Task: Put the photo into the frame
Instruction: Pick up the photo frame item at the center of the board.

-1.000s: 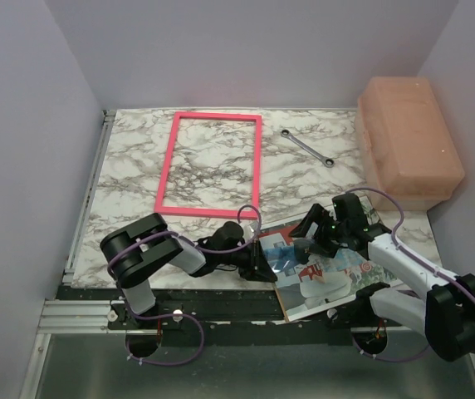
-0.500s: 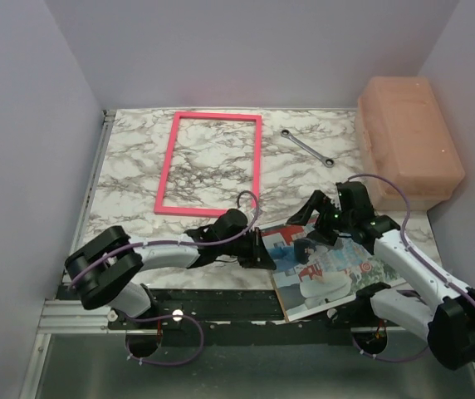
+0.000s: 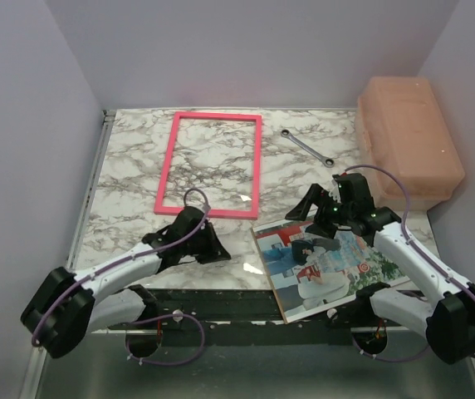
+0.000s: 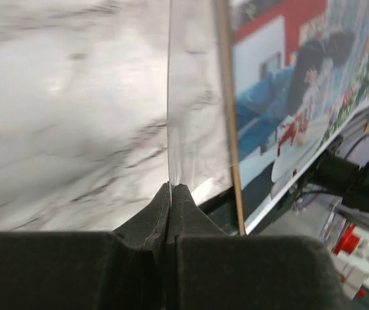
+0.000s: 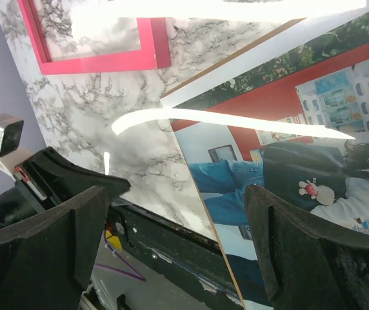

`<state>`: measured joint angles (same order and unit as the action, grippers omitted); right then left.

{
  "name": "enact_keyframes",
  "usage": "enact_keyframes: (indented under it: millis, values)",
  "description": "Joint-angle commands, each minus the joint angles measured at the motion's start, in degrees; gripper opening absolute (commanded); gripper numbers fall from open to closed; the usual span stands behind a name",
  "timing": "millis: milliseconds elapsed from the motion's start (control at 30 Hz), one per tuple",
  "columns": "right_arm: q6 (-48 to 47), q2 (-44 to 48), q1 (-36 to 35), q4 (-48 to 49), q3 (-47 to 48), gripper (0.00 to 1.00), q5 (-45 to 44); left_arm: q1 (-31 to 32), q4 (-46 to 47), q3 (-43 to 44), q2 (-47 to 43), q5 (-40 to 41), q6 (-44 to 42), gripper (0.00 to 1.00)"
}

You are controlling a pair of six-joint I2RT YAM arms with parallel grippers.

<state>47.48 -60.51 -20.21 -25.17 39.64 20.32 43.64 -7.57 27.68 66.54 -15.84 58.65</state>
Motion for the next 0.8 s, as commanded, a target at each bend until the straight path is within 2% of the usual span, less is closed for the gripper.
enact_keyframes:
  millis: [0,300,433,567,667,767]
  values:
    - [-1.57,-1.60,-0.36,-0.22,0.80,0.94,3.16,-8.98,-5.17,-6.25,-11.05,1.96,-1.15,0.00]
    - [-1.66,-3.21,-0.45,1.69,0.33,0.94,5.09,-22.17,-13.34,-12.83,-29.52,2.75,1.45,0.00]
    - [-0.25,-2.36,-0.45,4.67,-2.08,0.94,7.02,-23.77,-13.51,-14.81,-35.33,2.83,4.95,0.00]
    - [0.33,-1.46,-0.44,4.49,-4.04,0.94,7.18,-23.96,-13.17,-15.07,-37.29,3.42,6.83,0.00]
    - [1.77,-0.46,-0.44,6.06,-6.82,0.94,8.40,-23.95,-7.74,-17.23,-36.24,1.12,9.38,0.01]
    - [3.54,0.31,-0.54,9.60,-10.36,0.94,10.42,-23.75,2.55,-20.14,-32.53,-2.30,11.53,0.05]
